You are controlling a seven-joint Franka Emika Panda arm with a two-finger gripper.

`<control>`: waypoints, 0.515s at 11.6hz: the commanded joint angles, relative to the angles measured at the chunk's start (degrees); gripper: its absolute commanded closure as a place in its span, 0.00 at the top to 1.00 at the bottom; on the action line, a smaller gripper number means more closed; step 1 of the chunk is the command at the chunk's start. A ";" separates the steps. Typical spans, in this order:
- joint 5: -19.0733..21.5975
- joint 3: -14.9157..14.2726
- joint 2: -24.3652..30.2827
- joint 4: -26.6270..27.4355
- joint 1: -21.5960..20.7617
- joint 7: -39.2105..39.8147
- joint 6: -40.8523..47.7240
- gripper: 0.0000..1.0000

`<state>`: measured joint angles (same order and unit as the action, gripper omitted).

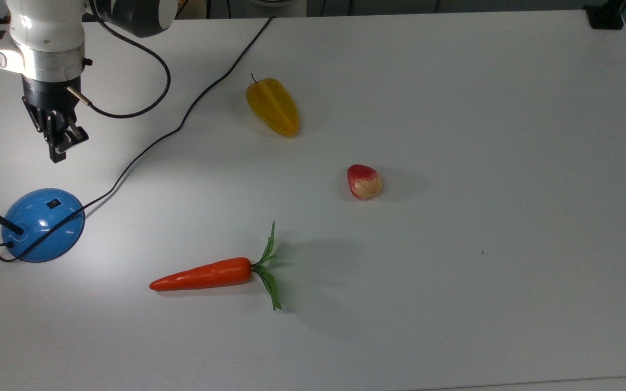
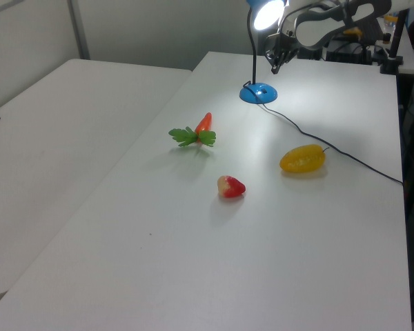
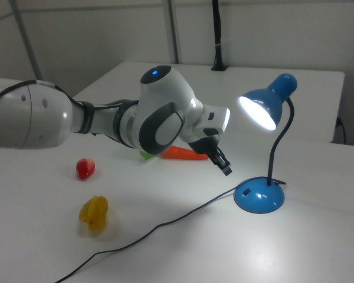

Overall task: Turn off lamp
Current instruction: 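Move the gripper over the lamp base switch and lower it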

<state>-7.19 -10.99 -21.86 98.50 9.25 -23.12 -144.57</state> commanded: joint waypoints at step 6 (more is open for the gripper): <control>-1.24 0.09 -8.10 -2.08 4.20 -3.87 -12.23 0.00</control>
<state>-7.20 -11.00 -28.42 97.98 12.81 -25.12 -155.68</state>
